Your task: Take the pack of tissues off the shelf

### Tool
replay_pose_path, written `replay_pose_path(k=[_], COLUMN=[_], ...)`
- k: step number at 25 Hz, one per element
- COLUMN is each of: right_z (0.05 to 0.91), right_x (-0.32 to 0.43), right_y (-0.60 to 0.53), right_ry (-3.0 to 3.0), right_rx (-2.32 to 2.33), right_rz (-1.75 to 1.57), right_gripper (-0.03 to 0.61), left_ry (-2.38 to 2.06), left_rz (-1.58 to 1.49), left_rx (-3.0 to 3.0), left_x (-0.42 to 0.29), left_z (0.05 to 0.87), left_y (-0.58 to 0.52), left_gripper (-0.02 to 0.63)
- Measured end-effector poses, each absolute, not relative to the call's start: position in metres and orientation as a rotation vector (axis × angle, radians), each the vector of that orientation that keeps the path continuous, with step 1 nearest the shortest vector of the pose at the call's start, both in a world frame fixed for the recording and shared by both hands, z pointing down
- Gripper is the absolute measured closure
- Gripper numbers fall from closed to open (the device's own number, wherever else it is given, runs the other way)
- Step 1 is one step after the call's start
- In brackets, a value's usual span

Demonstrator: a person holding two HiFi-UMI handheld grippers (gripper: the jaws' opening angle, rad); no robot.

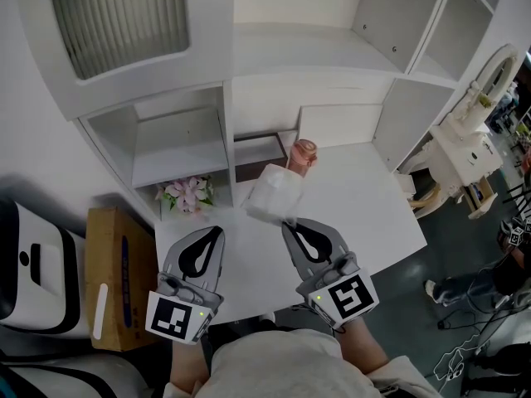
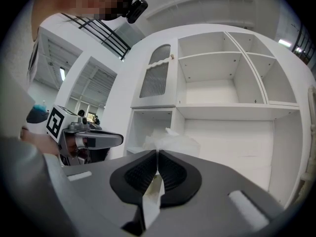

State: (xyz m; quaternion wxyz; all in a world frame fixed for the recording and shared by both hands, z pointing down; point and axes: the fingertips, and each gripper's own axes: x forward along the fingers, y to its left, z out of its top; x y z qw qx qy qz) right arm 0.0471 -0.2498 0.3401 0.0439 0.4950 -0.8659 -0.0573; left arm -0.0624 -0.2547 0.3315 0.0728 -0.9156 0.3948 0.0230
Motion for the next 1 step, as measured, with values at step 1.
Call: replay_pose_path(k=[1], right_z=[0.3397], right_x=[0.0477], right_y=[-0.2493], right_ry=[-2.646], right_rx=[1.513], right_rz=[-0.178], right_gripper=[0.572], left_ry=[1.186], left_rz=[0.070], left_rx=[-2.750], left_x=[-0.0620], left_z=[0.3314], left_y=[-0.2543], left_gripper=[0.612])
